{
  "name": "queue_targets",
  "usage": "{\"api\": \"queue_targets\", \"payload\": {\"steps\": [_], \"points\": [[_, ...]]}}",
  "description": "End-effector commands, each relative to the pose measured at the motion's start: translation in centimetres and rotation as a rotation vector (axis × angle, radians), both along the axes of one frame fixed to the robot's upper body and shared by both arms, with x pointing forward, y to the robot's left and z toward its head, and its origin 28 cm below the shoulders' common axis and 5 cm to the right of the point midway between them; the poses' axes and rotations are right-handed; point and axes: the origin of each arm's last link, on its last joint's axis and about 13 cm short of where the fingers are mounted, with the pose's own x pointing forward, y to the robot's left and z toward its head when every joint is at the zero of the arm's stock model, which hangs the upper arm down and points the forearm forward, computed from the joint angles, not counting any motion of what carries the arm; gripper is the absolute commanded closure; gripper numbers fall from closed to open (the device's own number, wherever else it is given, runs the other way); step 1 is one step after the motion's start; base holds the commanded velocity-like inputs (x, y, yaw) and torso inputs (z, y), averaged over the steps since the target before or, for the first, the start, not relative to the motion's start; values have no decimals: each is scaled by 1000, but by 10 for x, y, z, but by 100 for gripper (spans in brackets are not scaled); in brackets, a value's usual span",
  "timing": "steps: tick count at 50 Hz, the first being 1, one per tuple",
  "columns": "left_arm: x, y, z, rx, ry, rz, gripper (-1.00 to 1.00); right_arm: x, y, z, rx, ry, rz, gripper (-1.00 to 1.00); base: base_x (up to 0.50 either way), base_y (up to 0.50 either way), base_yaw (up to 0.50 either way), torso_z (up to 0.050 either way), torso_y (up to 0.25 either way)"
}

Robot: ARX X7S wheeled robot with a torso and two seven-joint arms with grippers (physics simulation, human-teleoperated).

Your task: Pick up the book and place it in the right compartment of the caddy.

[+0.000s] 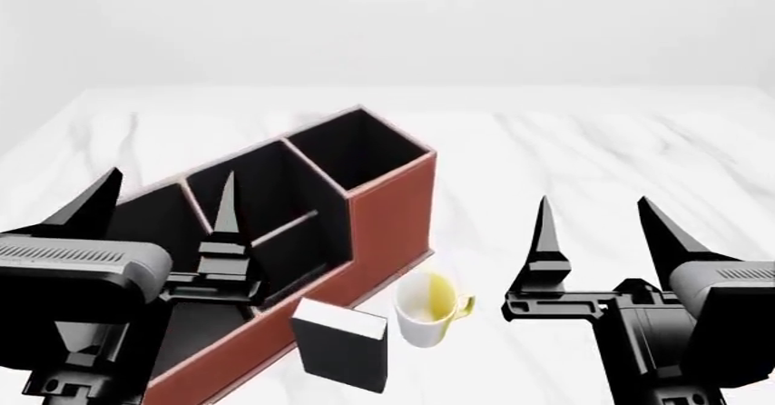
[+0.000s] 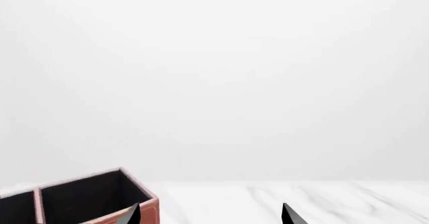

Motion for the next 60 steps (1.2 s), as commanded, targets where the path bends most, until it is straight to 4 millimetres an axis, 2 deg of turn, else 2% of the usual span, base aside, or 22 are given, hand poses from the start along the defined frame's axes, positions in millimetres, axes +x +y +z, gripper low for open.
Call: {"api": "queue_targets", "payload": {"steps": [1, 8, 20, 60], "points": [[-1, 0, 0, 1, -1, -1, -100, 0, 0, 0, -2, 2, 1, -100, 500, 0, 0, 0, 0], [-1, 0, 1, 1, -1, -1, -100, 0, 0, 0, -1, 0, 1, -100, 500, 0, 0, 0, 1], [-1, -1, 0, 4, 0, -2, -100, 0, -2, -1, -9, -5, -21, -100, 0, 0, 0, 0, 1], [-2, -1, 0, 9, -2, -4, -100, -1, 0, -1, -24, 9, -5, -100, 0, 0, 500, 0, 0]]}}
